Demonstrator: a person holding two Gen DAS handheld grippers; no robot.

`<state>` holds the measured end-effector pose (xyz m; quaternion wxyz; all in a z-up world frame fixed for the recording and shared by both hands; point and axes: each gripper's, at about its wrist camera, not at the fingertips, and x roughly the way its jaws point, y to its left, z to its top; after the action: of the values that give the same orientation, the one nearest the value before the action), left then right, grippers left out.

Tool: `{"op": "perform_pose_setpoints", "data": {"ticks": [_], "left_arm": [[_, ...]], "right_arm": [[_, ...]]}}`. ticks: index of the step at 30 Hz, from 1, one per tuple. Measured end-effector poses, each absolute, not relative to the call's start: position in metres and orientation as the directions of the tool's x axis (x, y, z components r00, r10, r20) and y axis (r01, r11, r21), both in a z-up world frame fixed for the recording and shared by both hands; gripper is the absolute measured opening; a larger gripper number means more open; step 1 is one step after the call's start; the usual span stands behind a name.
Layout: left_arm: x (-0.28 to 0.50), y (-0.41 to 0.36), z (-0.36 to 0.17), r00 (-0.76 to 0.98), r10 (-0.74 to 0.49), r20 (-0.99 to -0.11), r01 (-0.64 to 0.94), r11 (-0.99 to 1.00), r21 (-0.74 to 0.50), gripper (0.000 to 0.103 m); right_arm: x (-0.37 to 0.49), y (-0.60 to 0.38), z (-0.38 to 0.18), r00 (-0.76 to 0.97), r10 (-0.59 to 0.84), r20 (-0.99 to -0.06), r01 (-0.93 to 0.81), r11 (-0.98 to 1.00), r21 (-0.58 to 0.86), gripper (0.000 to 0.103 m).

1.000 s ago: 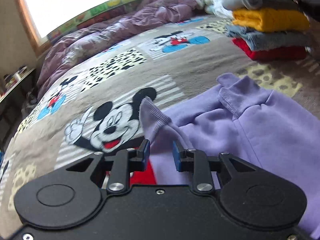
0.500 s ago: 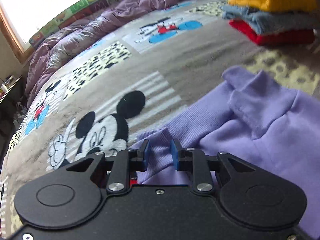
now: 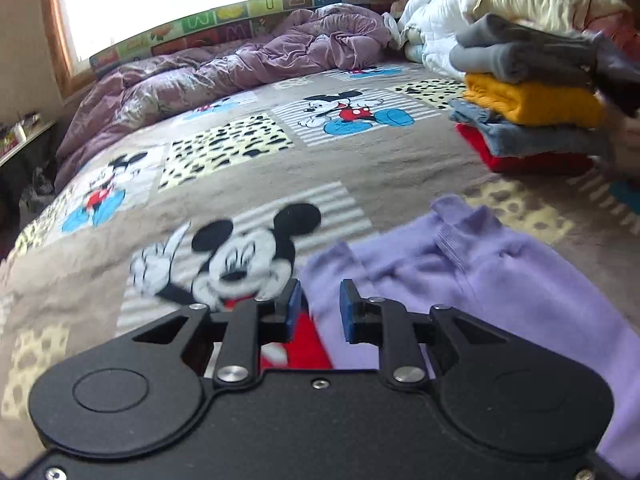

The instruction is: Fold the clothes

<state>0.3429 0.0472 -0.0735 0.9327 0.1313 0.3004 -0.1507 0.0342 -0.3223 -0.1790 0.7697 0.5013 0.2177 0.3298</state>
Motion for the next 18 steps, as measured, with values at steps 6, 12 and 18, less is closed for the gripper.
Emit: {"op": "perform_pose_setpoints", "data": {"ticks": [6,12,18], "left_arm": [[0.313,0.029,-0.094,0.726,-0.258,-0.638,0.447,0.882,0.152,0.018],[0.323,0.006,-0.125,0.671,-0.255,-0.696,0.481,0.864,0.148,0.018],[0.283,0.044,-0.073,0.765,-0.307,-0.566,0.400,0.915,0.044,0.018]], "right_arm": [[0.024,-0.323,-0.164,0.687,0.724,0.061,-0.360,0.266,0.894,0.008],[0.016,-0.329,-0.160,0.701,0.708,0.088,-0.373,0.258,0.891,0.008],[0.020,-0.334,-0.172,0.725,0.689,-0.007,-0.278,0.301,0.912,0.008]]}}
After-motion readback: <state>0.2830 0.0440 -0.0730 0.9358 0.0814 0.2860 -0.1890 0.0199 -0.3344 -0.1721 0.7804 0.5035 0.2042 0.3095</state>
